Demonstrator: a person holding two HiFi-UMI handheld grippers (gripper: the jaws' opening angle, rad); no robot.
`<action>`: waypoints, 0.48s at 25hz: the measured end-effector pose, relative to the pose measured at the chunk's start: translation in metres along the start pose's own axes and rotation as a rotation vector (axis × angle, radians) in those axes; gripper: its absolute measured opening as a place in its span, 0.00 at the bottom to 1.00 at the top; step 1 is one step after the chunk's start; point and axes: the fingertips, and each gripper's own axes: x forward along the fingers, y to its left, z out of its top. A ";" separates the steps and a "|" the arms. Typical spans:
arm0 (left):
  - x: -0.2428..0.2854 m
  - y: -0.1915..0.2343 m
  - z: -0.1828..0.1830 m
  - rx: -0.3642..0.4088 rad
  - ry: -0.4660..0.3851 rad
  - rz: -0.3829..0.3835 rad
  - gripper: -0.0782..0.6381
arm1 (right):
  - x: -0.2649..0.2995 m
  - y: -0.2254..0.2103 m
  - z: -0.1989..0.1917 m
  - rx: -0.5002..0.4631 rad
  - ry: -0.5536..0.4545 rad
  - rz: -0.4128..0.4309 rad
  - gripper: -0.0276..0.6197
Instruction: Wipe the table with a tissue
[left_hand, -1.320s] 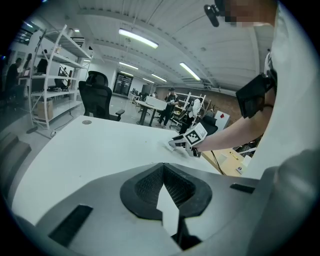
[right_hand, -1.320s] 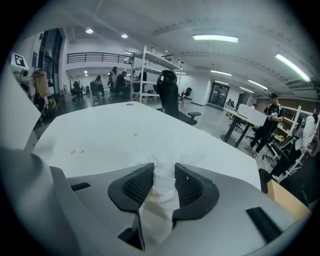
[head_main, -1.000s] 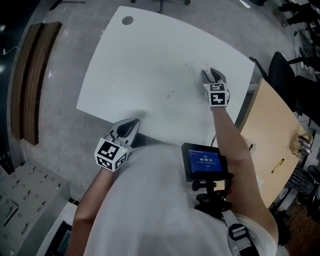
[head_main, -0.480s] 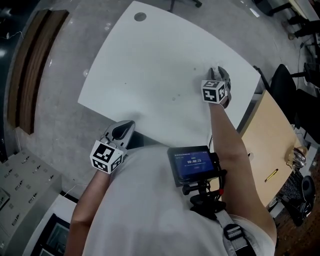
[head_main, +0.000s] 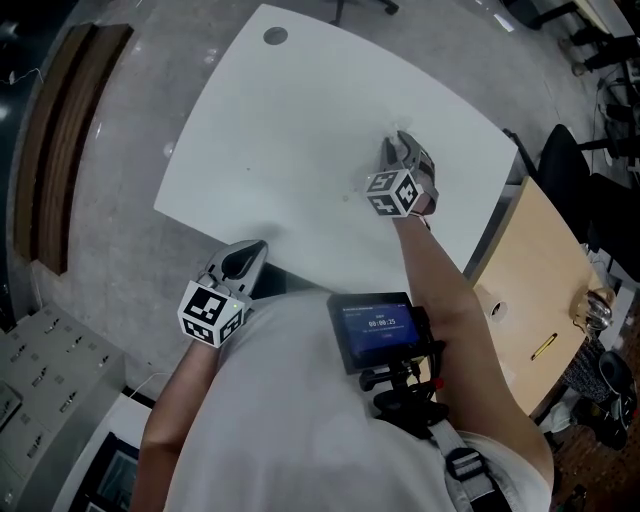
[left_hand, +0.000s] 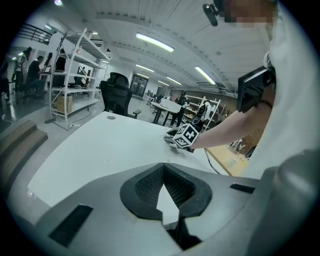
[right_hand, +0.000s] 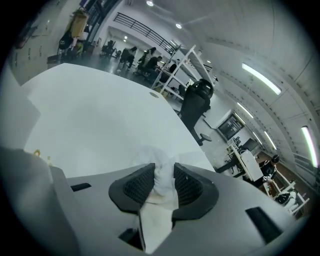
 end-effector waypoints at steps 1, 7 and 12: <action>0.002 0.000 -0.001 0.002 0.003 -0.001 0.12 | 0.000 0.008 0.005 -0.010 -0.016 0.014 0.23; 0.005 -0.004 -0.006 0.021 0.022 -0.023 0.12 | -0.007 0.048 0.029 -0.010 -0.082 0.166 0.23; 0.012 -0.023 0.001 0.045 0.018 -0.038 0.12 | -0.014 0.015 0.028 0.419 -0.177 0.302 0.23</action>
